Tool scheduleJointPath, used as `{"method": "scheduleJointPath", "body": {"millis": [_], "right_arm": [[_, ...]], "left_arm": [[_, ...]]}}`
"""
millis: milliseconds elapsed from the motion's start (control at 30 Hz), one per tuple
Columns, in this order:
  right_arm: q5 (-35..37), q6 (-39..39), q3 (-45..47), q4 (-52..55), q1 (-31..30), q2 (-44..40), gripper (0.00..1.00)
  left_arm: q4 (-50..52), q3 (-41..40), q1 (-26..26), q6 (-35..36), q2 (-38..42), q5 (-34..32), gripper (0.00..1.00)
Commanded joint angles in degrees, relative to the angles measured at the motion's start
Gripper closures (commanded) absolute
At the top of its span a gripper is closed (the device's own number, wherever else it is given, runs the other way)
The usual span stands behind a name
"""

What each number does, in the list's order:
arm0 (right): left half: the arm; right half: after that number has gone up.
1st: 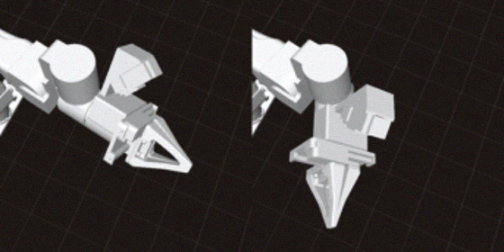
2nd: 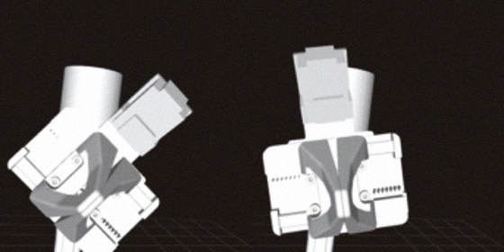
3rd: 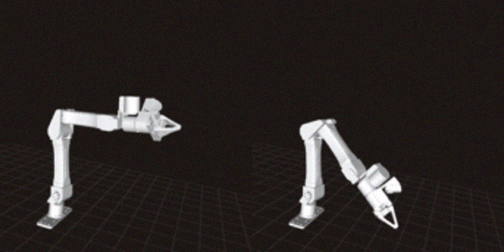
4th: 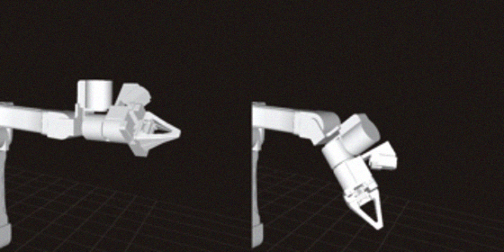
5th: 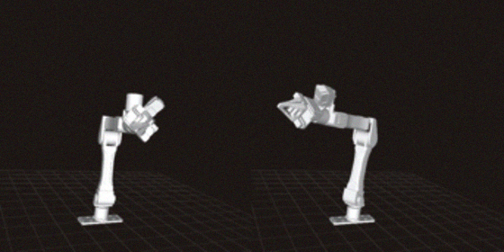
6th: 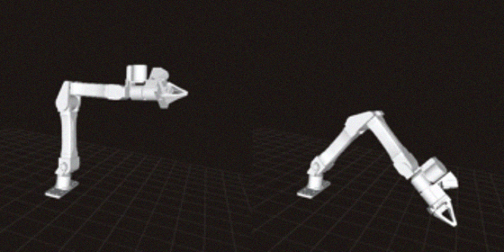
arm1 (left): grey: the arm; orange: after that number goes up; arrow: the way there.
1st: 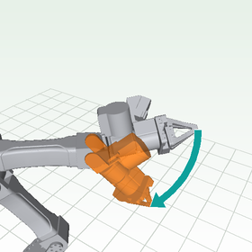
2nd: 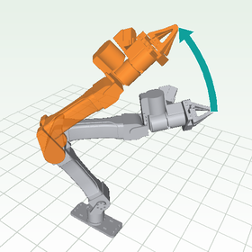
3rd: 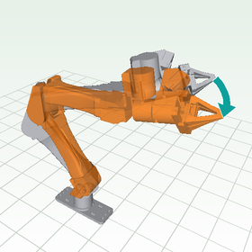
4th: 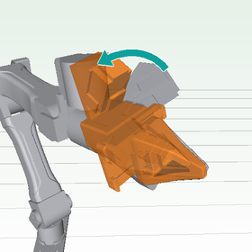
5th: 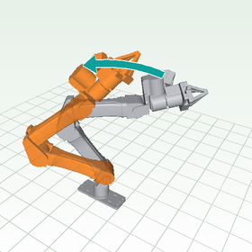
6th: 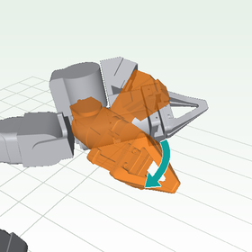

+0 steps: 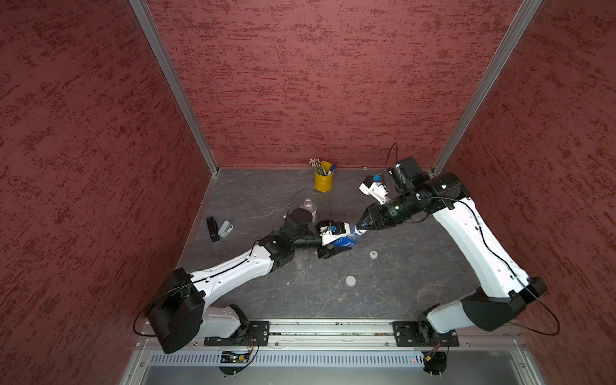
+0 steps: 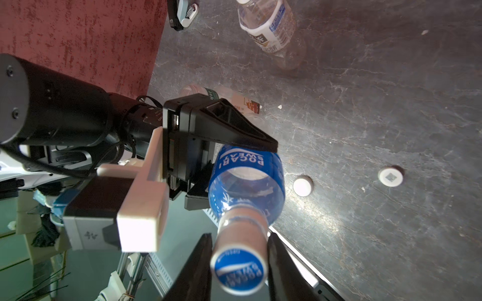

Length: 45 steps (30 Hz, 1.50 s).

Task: Screw on the bottle caps
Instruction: Screw the bottle cap onto the plastic bottle.

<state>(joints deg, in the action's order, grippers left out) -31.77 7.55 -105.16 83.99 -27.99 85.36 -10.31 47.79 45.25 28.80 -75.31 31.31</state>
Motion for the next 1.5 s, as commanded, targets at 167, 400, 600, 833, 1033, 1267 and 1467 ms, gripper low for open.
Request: {"method": "scheduleJointPath", "body": {"millis": [167,400,600,833,1033,1267,1467], "right_arm": [[2.94,1.17,0.57,-3.18,-0.3,0.43,0.65],[1.98,3.08,-1.14,-4.01,-0.4,-0.24,0.59],[1.92,3.08,-2.19,-3.69,-0.37,-0.46,0.46],[2.33,3.04,-8.23,-2.47,-0.38,-0.55,0.14],[4.45,2.52,-14.48,-2.82,-0.32,0.04,0.02],[8.23,-9.22,-20.74,1.3,0.68,-0.82,0.02],[2.11,-17.9,-13.2,-4.27,0.74,-5.32,0.18]], "left_arm": [[-14.65,2.57,2.18,0.68,2.12,3.54,0.43],[-14.36,2.47,2.91,-0.75,1.18,2.54,0.43],[-15.97,1.57,3.44,-1.0,0.42,2.7,0.43],[-16.57,0.18,3.47,-3.55,-1.36,2.55,0.43],[-16.52,-0.33,3.53,-7.14,-2.65,2.29,0.43],[-19.06,0.7,-0.68,-18.45,-2.16,5.65,0.43],[-15.51,1.51,-4.97,-22.01,0.23,14.14,0.43]]}}
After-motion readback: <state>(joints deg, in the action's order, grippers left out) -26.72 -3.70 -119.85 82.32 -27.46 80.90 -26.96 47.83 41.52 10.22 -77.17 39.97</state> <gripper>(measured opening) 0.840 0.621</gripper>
